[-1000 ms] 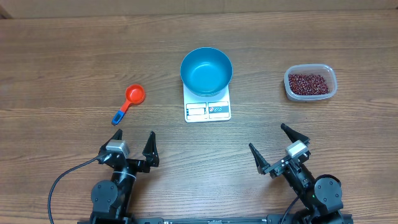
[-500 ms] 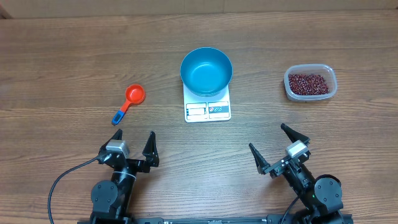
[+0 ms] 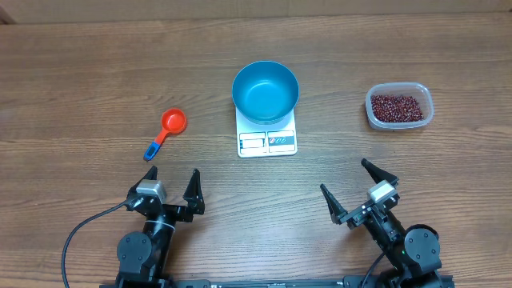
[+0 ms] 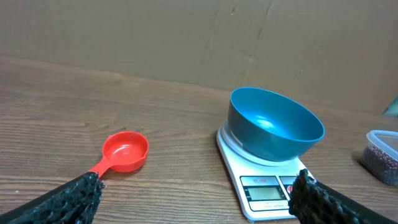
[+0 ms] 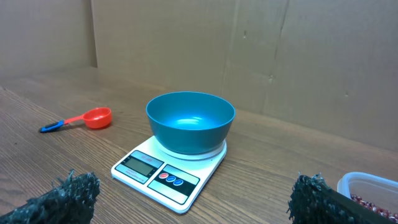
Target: Scoop item into bowl and weigh 150g on scale
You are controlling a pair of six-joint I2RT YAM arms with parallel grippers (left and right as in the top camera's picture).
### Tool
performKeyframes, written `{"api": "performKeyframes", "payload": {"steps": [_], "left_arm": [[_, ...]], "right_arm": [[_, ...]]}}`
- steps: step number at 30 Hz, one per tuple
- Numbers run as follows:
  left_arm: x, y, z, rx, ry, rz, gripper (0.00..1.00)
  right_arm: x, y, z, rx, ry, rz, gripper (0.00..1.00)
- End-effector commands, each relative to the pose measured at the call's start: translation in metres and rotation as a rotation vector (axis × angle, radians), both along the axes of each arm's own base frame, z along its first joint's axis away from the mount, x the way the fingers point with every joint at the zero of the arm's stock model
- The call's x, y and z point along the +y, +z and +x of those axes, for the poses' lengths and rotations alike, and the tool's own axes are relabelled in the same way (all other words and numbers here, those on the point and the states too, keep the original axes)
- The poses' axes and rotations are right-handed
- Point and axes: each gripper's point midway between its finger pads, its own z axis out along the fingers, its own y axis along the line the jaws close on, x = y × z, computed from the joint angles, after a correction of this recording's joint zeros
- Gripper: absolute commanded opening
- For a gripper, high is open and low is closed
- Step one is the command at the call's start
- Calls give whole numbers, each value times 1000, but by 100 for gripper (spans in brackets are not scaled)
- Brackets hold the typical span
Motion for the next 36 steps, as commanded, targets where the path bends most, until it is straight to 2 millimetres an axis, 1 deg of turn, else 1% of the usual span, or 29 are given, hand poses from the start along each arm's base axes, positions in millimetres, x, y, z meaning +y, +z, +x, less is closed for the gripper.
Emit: {"api": "performKeyframes", "payload": {"steps": [1, 34, 36], "left_arm": [[4, -1, 0, -5, 18, 21, 100], [4, -1, 0, -5, 18, 21, 100], [6, -1, 1, -5, 31, 22, 100]], "right_arm": [[-2, -1, 1, -5, -14, 2, 100], [-2, -1, 1, -5, -14, 2, 100], [-2, -1, 1, -5, -13, 2, 100]]}}
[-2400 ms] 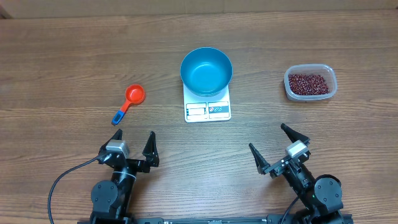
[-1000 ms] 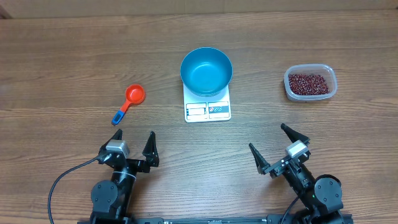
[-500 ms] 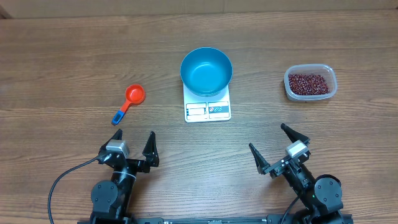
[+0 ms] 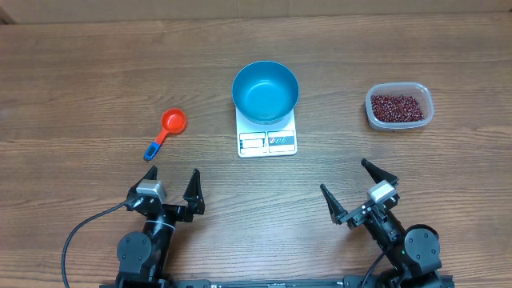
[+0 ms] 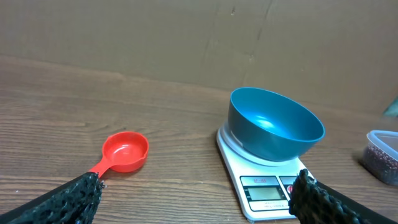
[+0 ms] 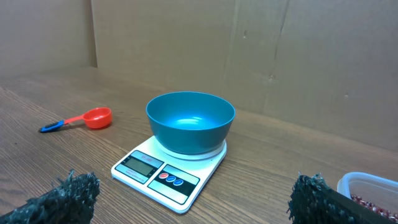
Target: Scoop item into bowl and weigh 150g on scale
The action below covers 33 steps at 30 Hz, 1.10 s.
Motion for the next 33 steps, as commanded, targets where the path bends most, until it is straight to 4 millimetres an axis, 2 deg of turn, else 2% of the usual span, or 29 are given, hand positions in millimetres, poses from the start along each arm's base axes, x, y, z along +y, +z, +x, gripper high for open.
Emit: {"api": "performKeyframes", "payload": {"steps": [1, 13, 21, 24, 29, 33], "left_arm": [[7, -1, 1, -5, 35, 21, 99], [6, -1, 1, -5, 29, 20, 100], [-9, 6, -4, 3, -59, -24, 100], [-8, 19, -9, 14, -56, -19, 100], [6, 54, -18, 52, 17, 55, 100], [13, 80, -15, 110, 54, 97, 100]], "right_arm": [[-2, -2, 1, -5, -14, 2, 100], [-2, -2, 1, -5, -13, 2, 100], [-2, -2, 1, -5, -13, 2, 100], [-2, -2, 1, -5, -14, 2, 100], [-2, -2, 1, -5, -14, 2, 100], [-2, -2, 1, -5, -14, 2, 100]]}}
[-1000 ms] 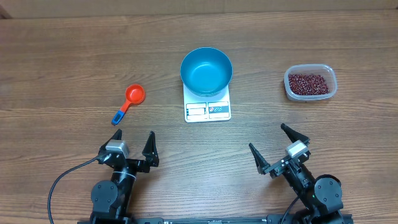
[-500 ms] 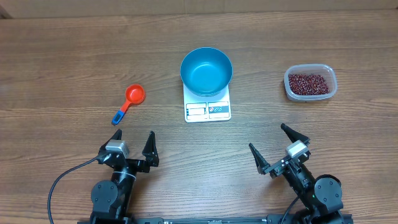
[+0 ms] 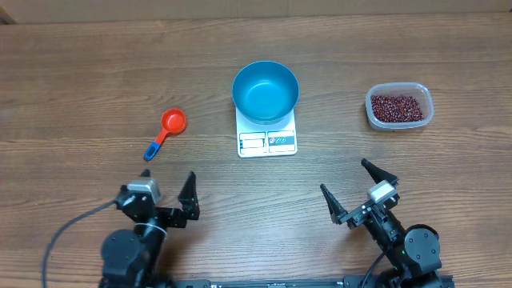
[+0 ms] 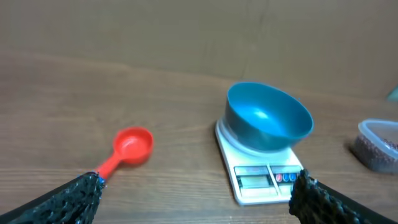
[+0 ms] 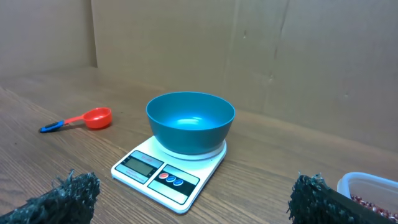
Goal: Scoop item into bowl and weigh 150g on scale
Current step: 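Move the left gripper over the red scoop and lower onto it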
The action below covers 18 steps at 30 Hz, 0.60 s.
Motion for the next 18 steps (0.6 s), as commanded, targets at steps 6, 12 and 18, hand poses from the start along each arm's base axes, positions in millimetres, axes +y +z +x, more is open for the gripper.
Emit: {"api": "performKeyframes", "payload": {"steps": [6, 12, 18], "left_arm": [[24, 44, 23, 232, 122, 142, 100], [43, 54, 47, 480, 209, 255, 100], [42, 43, 79, 561, 179, 345, 100]], "right_arm": [[-2, -2, 1, -5, -14, 2, 100], [-2, -2, 1, -5, -14, 2, 100], [-2, -2, 1, -5, -14, 2, 100]]}}
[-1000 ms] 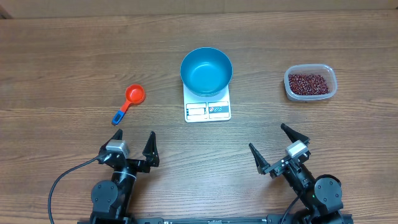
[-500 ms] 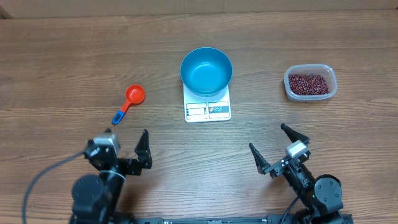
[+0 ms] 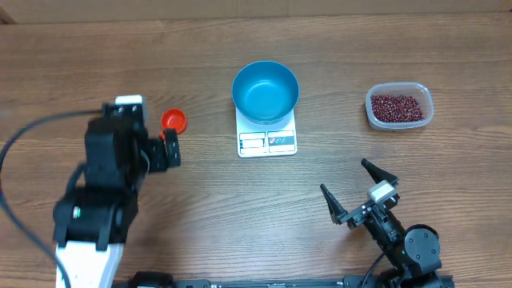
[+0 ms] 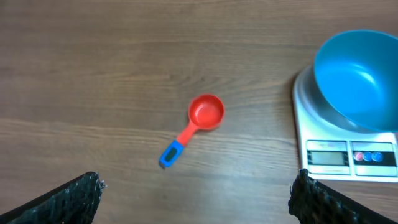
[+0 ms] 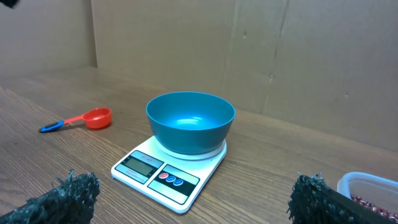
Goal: Scoop item into bowl and weigh 150g on scale
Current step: 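Move the left gripper over the red scoop and lower onto it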
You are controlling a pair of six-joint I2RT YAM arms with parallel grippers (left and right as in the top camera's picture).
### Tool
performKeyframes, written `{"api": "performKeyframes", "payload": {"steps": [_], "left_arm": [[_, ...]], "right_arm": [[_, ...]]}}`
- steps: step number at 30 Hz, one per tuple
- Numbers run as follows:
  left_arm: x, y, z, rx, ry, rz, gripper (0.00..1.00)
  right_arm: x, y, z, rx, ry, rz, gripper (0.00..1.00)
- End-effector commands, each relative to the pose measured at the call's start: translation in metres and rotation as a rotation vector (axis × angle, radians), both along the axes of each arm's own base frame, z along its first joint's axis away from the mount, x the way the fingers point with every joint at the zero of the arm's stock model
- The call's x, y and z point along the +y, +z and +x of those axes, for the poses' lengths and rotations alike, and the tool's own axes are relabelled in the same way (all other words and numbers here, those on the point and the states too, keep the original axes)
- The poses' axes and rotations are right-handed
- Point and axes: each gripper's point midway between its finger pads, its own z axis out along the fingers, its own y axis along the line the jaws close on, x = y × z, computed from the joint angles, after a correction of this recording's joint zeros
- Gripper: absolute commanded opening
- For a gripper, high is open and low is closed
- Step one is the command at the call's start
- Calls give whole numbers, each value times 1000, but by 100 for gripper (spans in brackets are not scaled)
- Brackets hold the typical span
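A red scoop (image 4: 206,112) with a blue handle (image 4: 171,154) lies on the table left of the blue bowl (image 3: 265,90), which stands on the white scale (image 3: 267,142). My left gripper (image 4: 196,202) hangs open high above the scoop, looking down, with nothing between its fingers (image 4: 79,194). In the overhead view the left arm hides the scoop's handle, and only the red cup (image 3: 174,120) shows. A clear tub of red beans (image 3: 399,106) sits at the right. My right gripper (image 3: 358,192) rests open near the front edge, empty.
Brown cardboard walls (image 5: 280,56) stand behind the table. The left arm's black cable (image 3: 24,144) loops over the left side of the table. The right wrist view shows the bowl (image 5: 189,121), the scale (image 5: 168,171) and the tub's corner (image 5: 370,190).
My left arm has moved from the front edge up and forward to above the scoop, and its camera now looks down on it. The right arm has not moved.
Both grippers rested open at the front edge through the first two moments, with nothing changing. Then my left gripper had lifted a little and shifted left. Now it hangs open over the scoop, while the right gripper, bowl, scale and beans stay as they were.
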Motion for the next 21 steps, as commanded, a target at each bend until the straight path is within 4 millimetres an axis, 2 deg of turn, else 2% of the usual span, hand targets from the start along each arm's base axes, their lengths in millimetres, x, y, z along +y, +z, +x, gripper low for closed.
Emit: {"api": "performKeyframes", "payload": {"steps": [1, 13, 21], "left_arm": [[8, -8, 12, 50, -17, 94, 100], [6, -83, 40, 304, -119, 191, 100], [25, -142, 54, 462, -73, 172, 100]], "right_arm": [[-2, -1, 1, -6, -14, 2, 100], [-3, -1, 1, -6, -14, 2, 100], [-3, -1, 1, -6, -14, 2, 100]]}}
